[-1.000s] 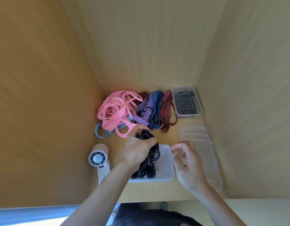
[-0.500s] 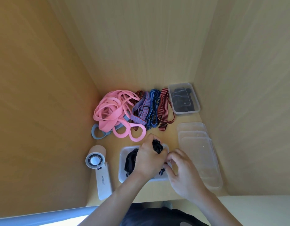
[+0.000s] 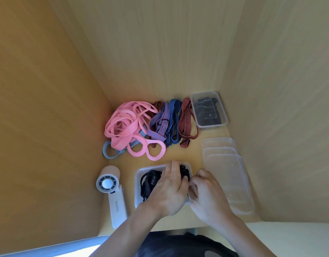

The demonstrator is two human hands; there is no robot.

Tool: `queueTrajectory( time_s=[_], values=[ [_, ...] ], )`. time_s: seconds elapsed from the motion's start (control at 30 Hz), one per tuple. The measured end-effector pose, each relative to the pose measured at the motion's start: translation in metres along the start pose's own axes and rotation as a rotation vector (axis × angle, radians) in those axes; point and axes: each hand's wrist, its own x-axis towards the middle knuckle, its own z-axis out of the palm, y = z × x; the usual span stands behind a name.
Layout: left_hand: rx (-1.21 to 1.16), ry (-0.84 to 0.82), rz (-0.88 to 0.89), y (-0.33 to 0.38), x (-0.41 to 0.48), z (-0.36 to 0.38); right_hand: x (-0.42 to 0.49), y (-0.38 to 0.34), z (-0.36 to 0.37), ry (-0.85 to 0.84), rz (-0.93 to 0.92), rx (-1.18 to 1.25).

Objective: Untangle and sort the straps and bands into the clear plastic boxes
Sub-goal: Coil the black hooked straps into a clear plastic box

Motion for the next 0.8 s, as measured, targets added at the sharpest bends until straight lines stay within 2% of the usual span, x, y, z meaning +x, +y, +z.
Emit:
queueTrajectory(
  time_s=[0.1, 0.17, 0.33, 0.53, 0.67, 0.8],
  values=[
    [0.129, 0.008, 0.064, -0.006, -0.003, 0.004, -0.003, 0.0, -0.007, -0.079, 0.004, 0.028],
    [0.165, 0.029, 0.075, -0.007, -0.005, 0.007, -0.004, 0.001, -0.01, -0.074, 0.028, 0.09],
    [0.143, 0.102, 0.014, -0.009, -0.008, 0.011, -0.003, 0.001, -0.016, 0.118, 0.034, 0.158],
    [0.063, 0.067, 0.047, -0.011, -0.007, 0.013, 0.006, 0.0, -0.015, 0.09, -0.184, 0.154],
    [-0.018, -0.006, 0.032, -0.011, -0.007, 0.005, 0.011, 0.002, -0.009, 0.149, -0.194, 0.139],
    [-0.026, 0.08, 0.078, -0.019, -0.008, 0.009, 0.016, 0.005, -0.006, 0.186, -0.205, 0.138]
  ],
)
